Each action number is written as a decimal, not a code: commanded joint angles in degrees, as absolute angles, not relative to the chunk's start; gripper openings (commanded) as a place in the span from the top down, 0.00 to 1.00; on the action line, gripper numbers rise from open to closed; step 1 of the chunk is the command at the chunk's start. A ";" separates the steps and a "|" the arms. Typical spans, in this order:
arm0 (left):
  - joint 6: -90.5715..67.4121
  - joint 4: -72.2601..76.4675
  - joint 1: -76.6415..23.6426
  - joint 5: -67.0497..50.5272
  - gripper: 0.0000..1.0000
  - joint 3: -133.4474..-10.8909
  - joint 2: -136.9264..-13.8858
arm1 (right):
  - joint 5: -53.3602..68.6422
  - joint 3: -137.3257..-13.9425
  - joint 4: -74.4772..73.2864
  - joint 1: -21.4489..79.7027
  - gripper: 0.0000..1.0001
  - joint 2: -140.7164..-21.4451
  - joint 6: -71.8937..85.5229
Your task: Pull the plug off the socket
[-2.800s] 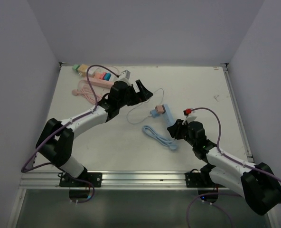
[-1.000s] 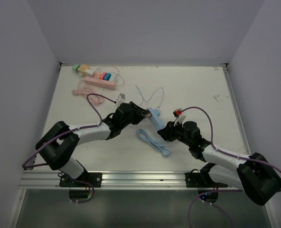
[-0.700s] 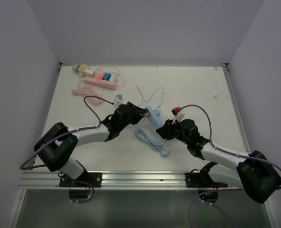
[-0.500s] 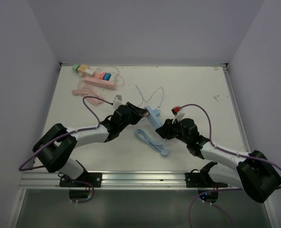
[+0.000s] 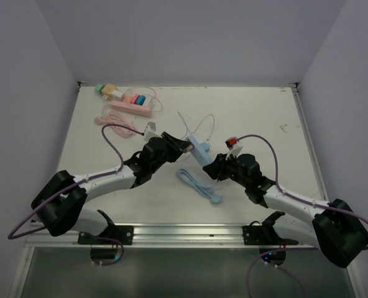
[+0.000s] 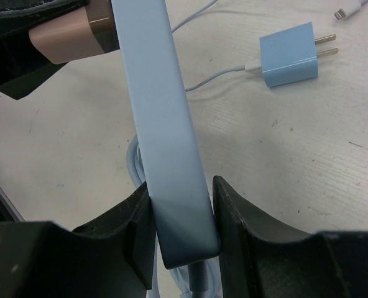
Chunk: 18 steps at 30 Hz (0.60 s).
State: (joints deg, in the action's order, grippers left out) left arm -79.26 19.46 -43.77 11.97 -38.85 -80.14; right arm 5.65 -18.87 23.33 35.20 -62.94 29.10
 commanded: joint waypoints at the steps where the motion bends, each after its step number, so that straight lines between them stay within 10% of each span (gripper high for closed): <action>1: -77.87 20.22 -46.22 11.15 1.00 -38.93 -75.76 | -13.10 -19.34 16.43 30.59 1.00 -63.98 32.70; 18: -77.08 17.50 -42.99 8.00 1.00 -38.15 -71.55 | -15.55 -19.42 14.68 29.79 1.00 -63.54 33.05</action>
State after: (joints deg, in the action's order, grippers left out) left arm -78.32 16.91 -44.86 12.56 -38.76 -77.80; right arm 5.48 -19.03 20.49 34.33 -62.28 29.10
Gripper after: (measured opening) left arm 0.353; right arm 0.423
